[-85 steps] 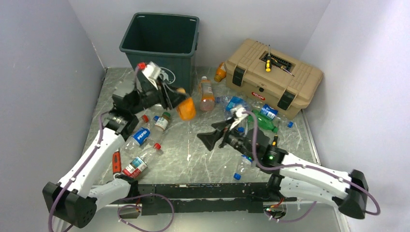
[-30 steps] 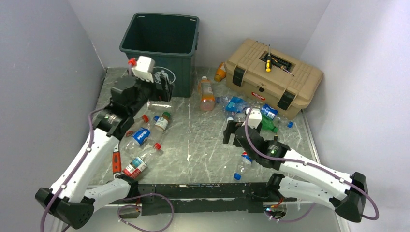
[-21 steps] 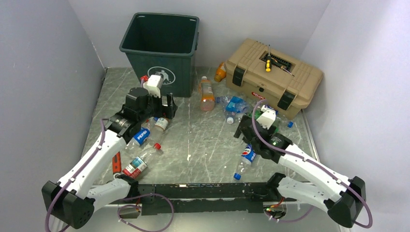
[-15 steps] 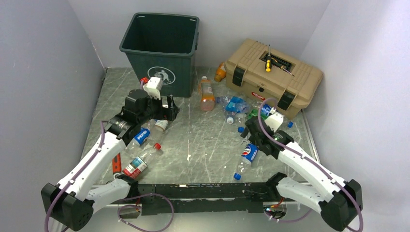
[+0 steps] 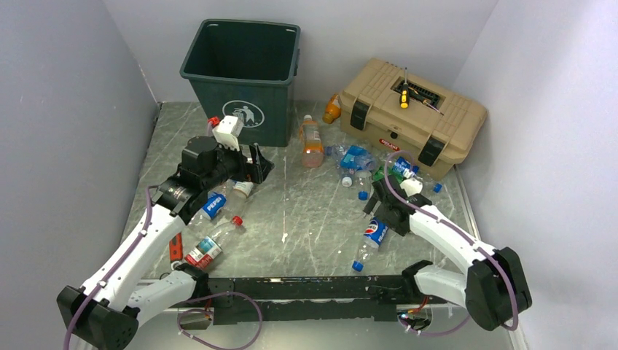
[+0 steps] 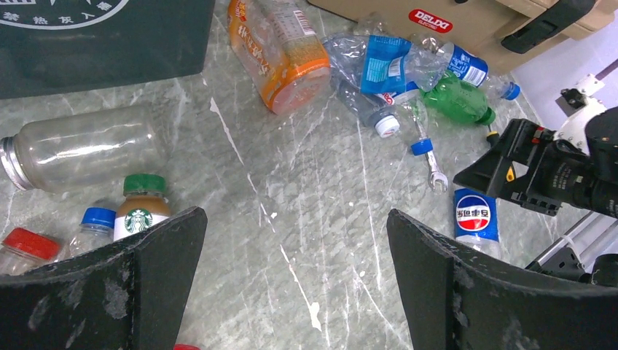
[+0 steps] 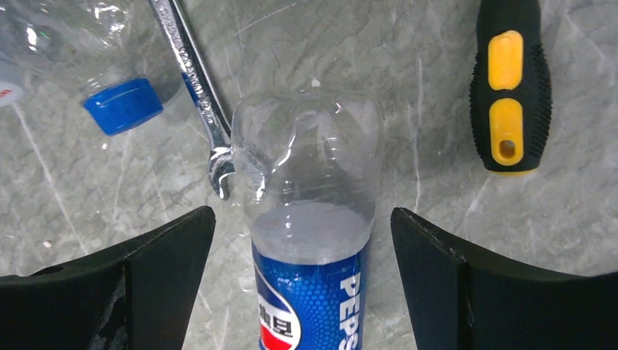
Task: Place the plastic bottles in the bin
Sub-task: Pick up the plastic bottle at the center of the board.
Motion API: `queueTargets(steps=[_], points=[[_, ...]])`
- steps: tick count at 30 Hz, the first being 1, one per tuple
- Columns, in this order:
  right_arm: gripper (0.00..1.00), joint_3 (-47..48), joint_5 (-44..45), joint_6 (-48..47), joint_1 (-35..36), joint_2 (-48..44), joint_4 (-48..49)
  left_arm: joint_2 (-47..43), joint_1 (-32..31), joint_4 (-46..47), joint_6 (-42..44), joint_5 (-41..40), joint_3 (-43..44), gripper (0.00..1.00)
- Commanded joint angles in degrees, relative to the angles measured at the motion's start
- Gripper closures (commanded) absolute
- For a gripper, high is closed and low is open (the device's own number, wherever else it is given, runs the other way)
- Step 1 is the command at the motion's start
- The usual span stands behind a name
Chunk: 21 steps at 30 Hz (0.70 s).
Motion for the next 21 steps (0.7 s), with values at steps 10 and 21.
queueTargets(steps=[10,21], points=[[0.18,-5.4,-7.5,-3.3,-1.7,2.2,11.5,-0.9,-0.2,2.4,-1.0,2.5,-0.3,0.03],[0.49,-4.5,-12.9,-4.8,-1.3,-8.2,10.8,-3.0,-0.5,4.0,-0.6,3.5,-1.2,0.04]])
